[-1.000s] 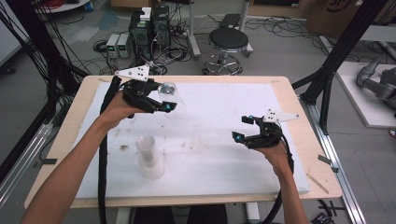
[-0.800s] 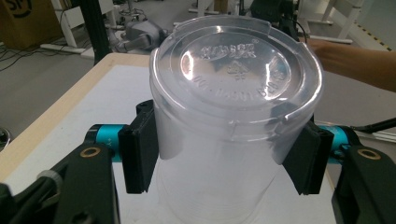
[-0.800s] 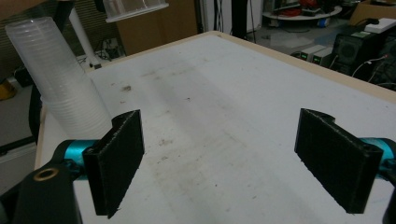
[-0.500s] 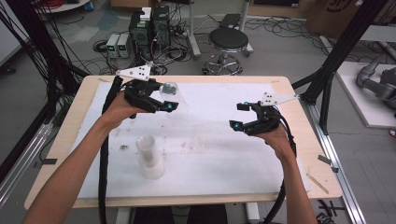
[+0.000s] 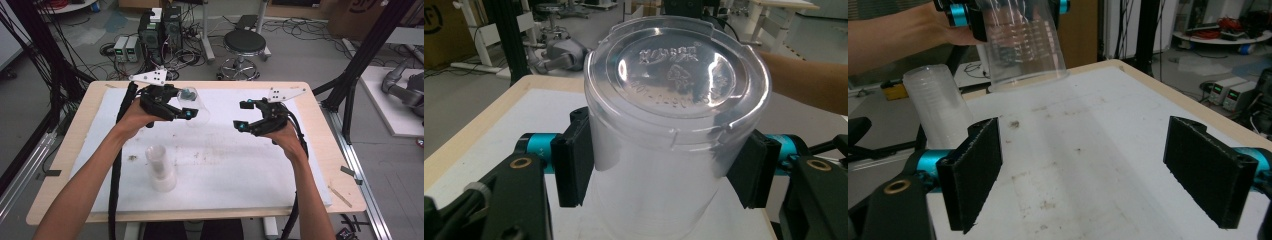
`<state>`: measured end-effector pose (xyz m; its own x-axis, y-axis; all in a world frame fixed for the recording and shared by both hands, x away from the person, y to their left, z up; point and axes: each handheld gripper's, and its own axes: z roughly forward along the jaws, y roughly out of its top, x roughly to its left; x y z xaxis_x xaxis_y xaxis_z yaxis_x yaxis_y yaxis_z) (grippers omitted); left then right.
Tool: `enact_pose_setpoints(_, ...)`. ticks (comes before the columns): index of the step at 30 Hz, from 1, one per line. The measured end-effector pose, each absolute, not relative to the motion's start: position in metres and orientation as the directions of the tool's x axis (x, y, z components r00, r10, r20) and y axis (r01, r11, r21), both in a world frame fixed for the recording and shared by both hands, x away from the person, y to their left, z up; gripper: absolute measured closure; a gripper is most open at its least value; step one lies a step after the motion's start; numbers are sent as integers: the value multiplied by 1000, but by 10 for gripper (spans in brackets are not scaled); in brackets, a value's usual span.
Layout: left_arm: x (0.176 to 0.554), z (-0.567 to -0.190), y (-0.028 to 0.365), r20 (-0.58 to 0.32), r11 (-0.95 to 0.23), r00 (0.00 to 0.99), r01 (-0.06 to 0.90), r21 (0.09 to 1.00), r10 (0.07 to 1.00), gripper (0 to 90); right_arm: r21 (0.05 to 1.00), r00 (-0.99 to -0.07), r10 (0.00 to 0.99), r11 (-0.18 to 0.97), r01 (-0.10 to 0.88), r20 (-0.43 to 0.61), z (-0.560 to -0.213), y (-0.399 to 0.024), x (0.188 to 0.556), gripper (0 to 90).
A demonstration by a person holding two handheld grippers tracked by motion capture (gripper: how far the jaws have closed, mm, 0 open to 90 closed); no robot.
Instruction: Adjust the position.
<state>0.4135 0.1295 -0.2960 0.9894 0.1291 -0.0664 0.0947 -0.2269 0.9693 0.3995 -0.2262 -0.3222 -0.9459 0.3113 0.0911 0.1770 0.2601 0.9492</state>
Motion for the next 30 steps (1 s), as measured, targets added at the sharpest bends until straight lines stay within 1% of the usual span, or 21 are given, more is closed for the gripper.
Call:
enact_pose_setpoints(2,413,-296,128,-67,-227,990,95,969,125,360,950,-952,293,261,170,90,-320,-219,401,154)
enact_pose_setpoints(8,412,-301,127,-88,-177,989,108,978,117,363,953,-967,235,258,156,95,-317,-200,405,154)
enact_pose_setpoints(20,412,-305,126,-100,-170,989,118,978,108,364,963,-982,158,230,137,102,-318,-171,407,154)
enact_pose_setpoints(30,412,-305,123,-102,-174,990,118,978,95,366,963,-987,124,237,131,104,-317,-152,408,154)
